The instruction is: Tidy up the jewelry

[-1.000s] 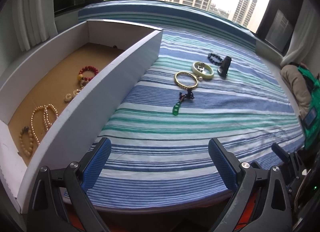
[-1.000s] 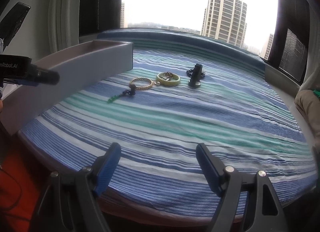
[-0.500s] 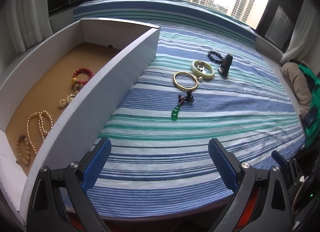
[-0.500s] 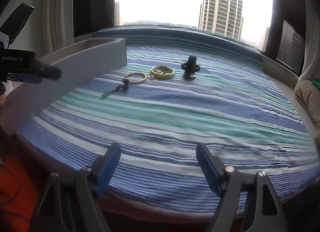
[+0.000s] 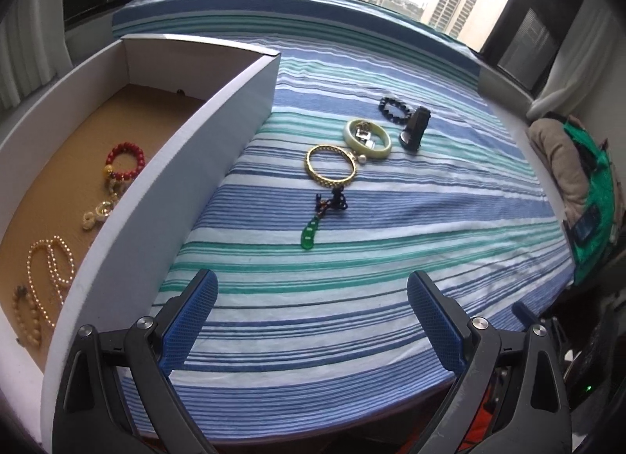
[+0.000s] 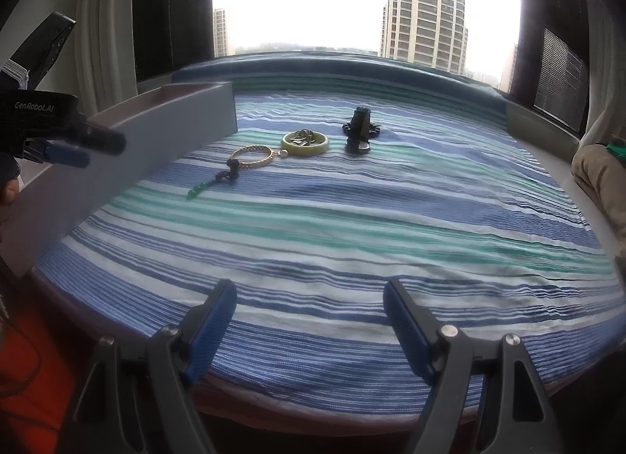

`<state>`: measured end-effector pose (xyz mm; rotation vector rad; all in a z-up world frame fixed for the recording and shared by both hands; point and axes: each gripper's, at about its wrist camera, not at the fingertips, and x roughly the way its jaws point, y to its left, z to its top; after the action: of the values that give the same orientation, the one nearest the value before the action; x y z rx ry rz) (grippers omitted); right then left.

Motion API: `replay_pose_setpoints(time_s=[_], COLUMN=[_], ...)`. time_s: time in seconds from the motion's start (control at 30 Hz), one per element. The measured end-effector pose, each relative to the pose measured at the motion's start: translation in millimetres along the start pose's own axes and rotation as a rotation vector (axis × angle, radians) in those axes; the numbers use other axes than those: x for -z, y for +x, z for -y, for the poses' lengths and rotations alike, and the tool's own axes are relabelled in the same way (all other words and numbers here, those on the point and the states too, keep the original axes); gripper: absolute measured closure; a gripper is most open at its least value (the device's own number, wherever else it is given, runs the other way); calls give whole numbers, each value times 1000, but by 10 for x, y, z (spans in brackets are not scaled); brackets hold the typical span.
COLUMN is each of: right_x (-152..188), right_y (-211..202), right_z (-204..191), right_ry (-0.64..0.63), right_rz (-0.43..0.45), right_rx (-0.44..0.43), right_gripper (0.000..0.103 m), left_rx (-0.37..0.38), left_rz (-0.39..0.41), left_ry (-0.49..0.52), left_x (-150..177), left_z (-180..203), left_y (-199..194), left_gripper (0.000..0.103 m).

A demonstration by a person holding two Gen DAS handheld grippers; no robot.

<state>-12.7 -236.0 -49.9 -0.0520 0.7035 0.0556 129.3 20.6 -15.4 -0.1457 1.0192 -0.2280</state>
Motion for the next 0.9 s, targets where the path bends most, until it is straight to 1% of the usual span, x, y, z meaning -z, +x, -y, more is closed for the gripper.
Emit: replay_pose_setpoints(time_s=[0.1,0.23,0.27,0.33,0.37,0.43,0.5,0.57,0.6,0.63,0.7,0.8,0.9], right_x=[32,61,60,57,60,71,91,110,113,117,113,42,-202], right_y=[21,45,38,1,-23,-43,-45,-44,-43,-48,-54,-13,63], right_z=[64,79,69,48,43,32,41,61,78,97,132,208,306], right_ry=[22,36,32,22,17,11,13,19,22,25,31,29,31], right_rz=[-14,-30,-29,-16,-10,-5,-11,-18,-20,-21,-23,-32,-32], right_rx=[5,-1,-3,-2,0,4,7,12,16,20,26,16,-48], right_gripper=[24,24,24,24,24,24,24,24,24,24,24,24,24], left_rx=[15,46,37,4,-22,-67,-92,-106,-113,-116,-96,-80,-40], left_rz=[-3,-67,-78,-100,-106,-102,-95,-105,-117,-89,-86,-61,-5], left_ry=[54,177,211,259,275,277,251,236,236,243,255,216,150], left_x=[-130,-197,-206,-229,-256,-340,-424,-457,-448,-431,-395,-371,-326], left_z=[72,333,404,499,530,554,550,546,545,556,558,475,303], left_y=[68,458,585,862,1002,1254,1449,1595,1652,1626,1583,1414,1067], left_gripper=[5,7,8,17,18,24,26,37,51,60,90,93,95])
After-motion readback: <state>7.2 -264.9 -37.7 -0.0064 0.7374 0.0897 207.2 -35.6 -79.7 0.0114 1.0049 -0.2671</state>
